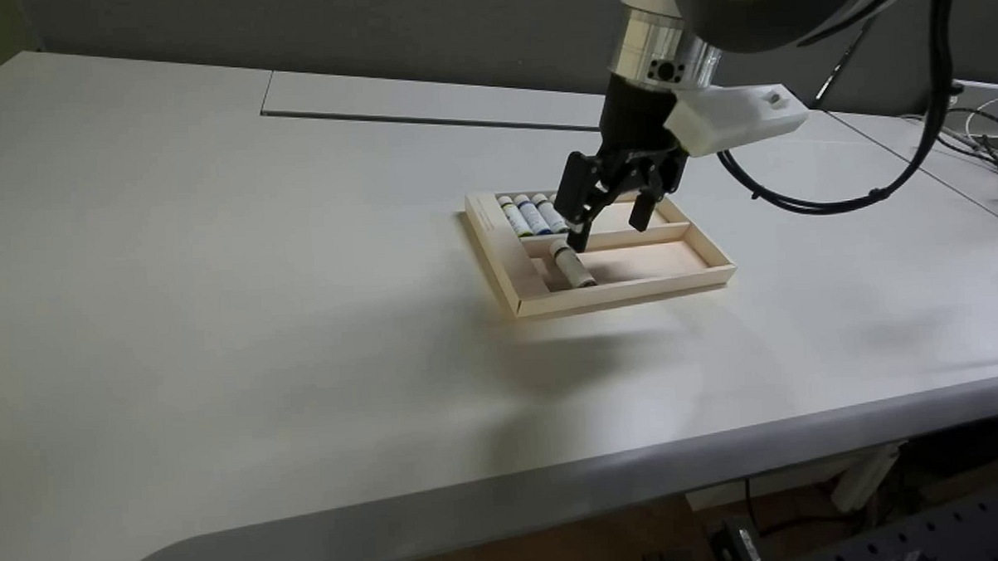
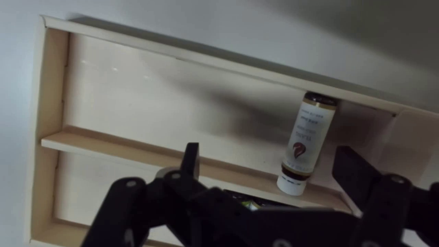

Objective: Move the bottle from the lower compartment to the upper compartment of the tray

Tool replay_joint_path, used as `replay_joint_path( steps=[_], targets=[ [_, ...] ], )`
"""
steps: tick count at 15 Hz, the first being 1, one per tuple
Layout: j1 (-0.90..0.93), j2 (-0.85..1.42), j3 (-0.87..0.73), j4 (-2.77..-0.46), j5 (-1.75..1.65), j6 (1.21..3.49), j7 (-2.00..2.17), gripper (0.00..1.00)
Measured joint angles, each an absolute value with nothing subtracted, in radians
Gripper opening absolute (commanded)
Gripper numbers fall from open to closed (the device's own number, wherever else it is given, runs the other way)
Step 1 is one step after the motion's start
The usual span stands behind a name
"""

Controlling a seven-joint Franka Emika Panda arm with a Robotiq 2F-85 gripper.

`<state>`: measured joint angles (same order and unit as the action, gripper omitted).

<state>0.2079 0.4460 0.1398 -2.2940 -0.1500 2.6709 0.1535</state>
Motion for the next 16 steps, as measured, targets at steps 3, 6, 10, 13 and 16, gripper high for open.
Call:
replay_joint_path(
  steps=[3, 6, 10, 13, 16],
  targets=[
    [0.231, 0.473, 0.136, -2.281, -0.143, 2.680, 0.154, 0.67],
    [0.250, 0.499, 0.129, -2.267, -0.139, 2.681, 0.154, 0.45],
    [0.266, 0.531, 0.116, -2.249, -0.139, 2.690, 0.154, 0.17],
    [0.272, 0.546, 0.112, -2.236, -0.137, 2.694, 0.153, 0.06],
    [0.272, 0.546, 0.110, -2.231, -0.134, 2.693, 0.153, 0.07]
  ],
)
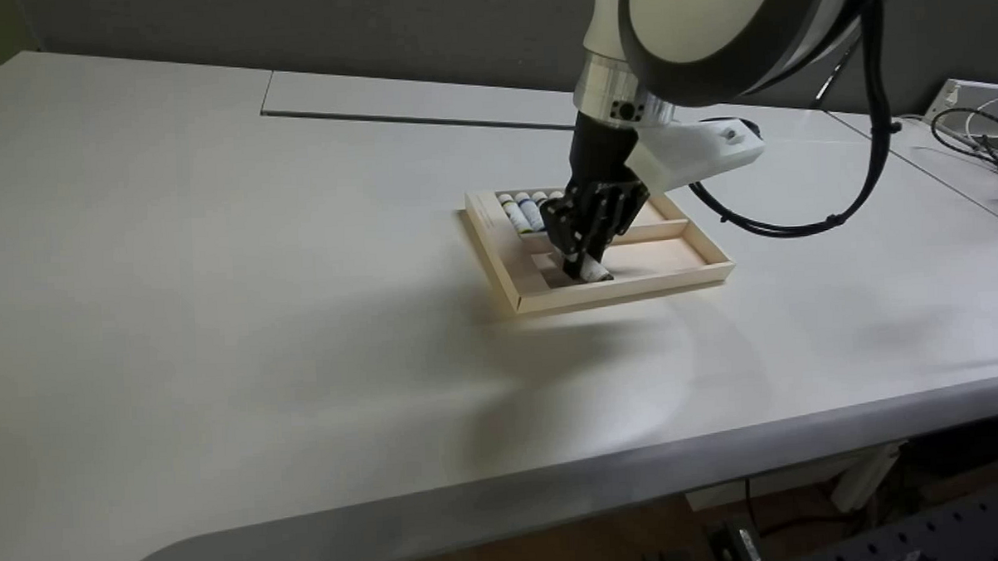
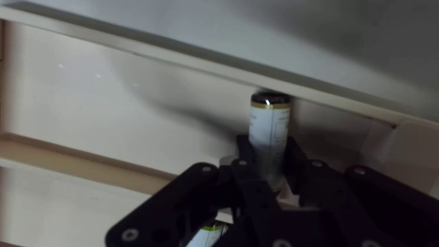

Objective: Move the bottle from the lower compartment to the upper compartment of the tray

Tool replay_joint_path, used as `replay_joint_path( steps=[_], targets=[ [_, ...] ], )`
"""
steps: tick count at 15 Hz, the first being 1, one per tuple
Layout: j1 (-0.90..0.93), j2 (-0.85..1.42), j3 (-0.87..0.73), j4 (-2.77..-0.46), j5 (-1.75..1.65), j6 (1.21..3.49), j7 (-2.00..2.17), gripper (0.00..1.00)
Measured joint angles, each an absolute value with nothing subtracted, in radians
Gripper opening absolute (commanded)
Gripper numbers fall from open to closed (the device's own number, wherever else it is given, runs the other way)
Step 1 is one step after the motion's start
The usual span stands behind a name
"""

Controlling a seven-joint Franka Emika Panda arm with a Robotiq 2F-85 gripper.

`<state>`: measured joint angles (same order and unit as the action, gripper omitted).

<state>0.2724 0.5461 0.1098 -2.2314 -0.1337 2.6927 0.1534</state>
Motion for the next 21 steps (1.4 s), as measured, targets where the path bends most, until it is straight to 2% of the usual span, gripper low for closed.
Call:
replay_joint_path(
  steps=[5, 10, 21],
  targets=[
    [0.268, 0.499, 0.108, -2.227, -0.117, 2.642, 0.150, 0.07],
    [0.202, 0.432, 0.122, -2.218, -0.029, 2.492, 0.073, 0.07],
    [0.161, 0.466, 0.051, -2.165, -0.043, 2.544, 0.078, 0.07]
  ],
)
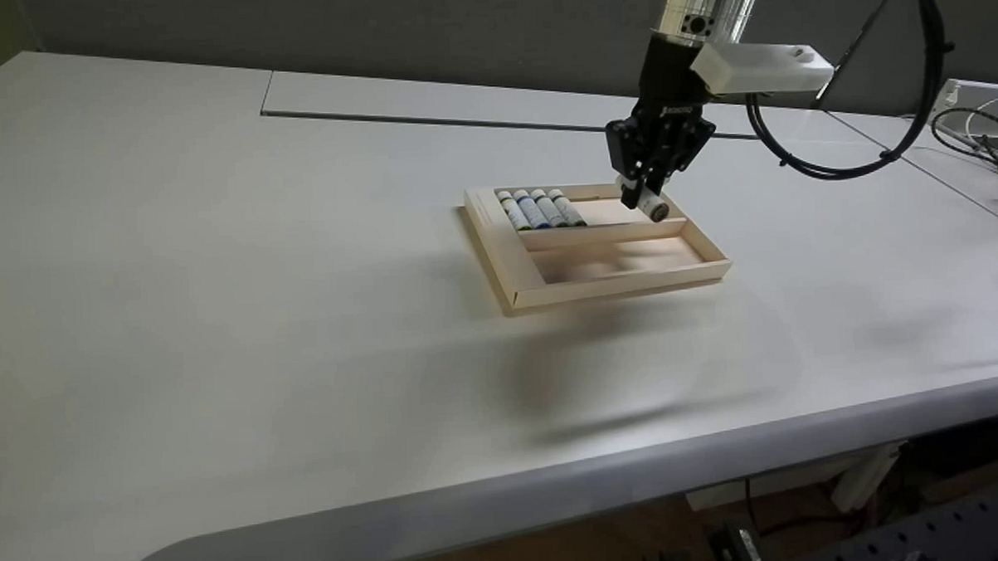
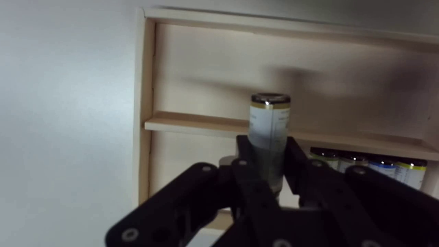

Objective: Move the bottle from the lower compartment to the upper compartment of the tray

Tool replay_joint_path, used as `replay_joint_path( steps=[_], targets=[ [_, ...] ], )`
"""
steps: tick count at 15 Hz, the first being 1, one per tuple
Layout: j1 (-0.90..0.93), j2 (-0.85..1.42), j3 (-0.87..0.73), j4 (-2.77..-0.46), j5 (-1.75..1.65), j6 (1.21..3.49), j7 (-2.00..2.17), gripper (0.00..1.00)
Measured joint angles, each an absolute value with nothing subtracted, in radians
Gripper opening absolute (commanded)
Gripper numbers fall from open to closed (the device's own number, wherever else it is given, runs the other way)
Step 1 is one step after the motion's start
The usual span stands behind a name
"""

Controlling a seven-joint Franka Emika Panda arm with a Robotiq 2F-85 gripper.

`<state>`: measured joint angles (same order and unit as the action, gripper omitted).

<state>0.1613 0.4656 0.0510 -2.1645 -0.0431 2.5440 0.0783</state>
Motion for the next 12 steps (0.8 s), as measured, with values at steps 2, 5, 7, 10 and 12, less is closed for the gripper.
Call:
replay_joint_path(
  steps=[2, 5, 7, 10, 12],
  targets=[
    [0.162, 0.471, 0.049, -2.157, -0.043, 2.559, 0.081, 0.07],
    [0.162, 0.488, 0.043, -2.135, -0.042, 2.570, 0.083, 0.07],
    [0.162, 0.502, 0.042, -2.119, -0.042, 2.578, 0.084, 0.07],
    [0.165, 0.526, 0.043, -2.092, -0.041, 2.580, 0.084, 0.07],
    [0.169, 0.544, 0.043, -2.074, -0.041, 2.581, 0.084, 0.07]
  ],
)
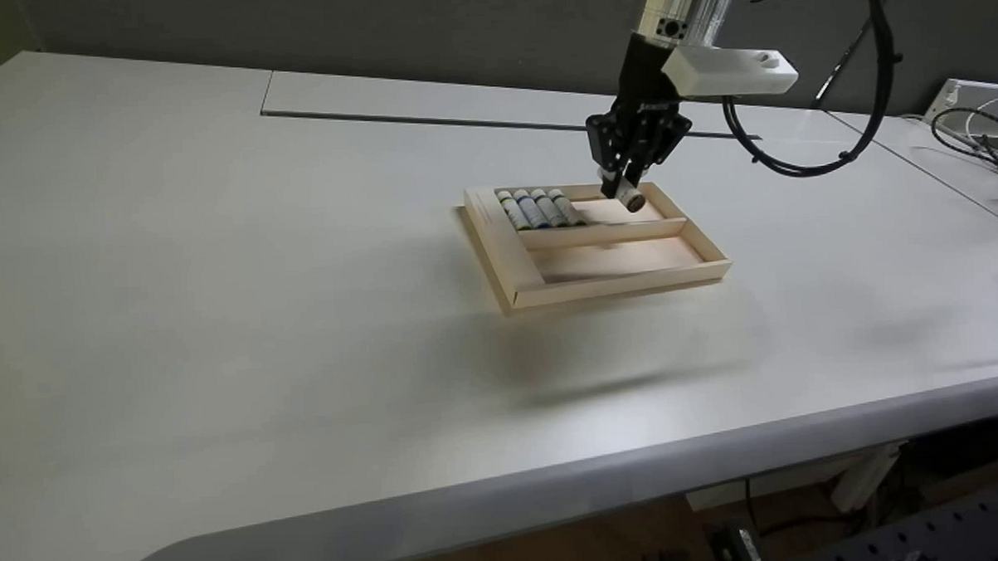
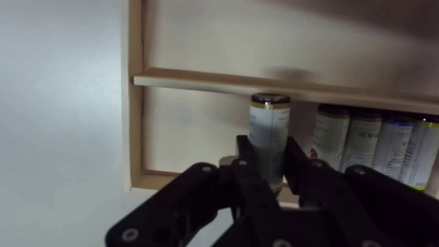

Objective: Move the bottle from the lower compartment to the upper compartment of the tray

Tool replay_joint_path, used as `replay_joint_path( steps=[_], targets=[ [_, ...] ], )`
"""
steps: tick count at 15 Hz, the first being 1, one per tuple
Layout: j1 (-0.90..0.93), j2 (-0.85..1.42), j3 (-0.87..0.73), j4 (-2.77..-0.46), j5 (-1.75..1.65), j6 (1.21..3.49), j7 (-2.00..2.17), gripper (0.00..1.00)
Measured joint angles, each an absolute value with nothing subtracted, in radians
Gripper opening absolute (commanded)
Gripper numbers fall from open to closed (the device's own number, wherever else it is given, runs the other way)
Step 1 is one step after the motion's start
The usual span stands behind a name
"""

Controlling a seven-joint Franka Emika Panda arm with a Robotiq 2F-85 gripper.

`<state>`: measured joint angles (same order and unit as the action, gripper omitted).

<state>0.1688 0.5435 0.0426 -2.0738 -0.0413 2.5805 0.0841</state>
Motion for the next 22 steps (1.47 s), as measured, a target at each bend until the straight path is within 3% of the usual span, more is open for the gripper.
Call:
replay_joint_path(
  steps=[15, 16, 18, 22],
  targets=[
    [0.200, 0.663, 0.043, -1.966, -0.041, 2.581, 0.084, 0.07],
    [0.202, 0.667, 0.043, -1.963, -0.041, 2.581, 0.084, 0.52],
    [0.205, 0.674, 0.043, -1.957, -0.041, 2.581, 0.084, 0.58],
    [0.207, 0.672, 0.042, -1.944, -0.041, 2.581, 0.085, 0.86]
  ],
)
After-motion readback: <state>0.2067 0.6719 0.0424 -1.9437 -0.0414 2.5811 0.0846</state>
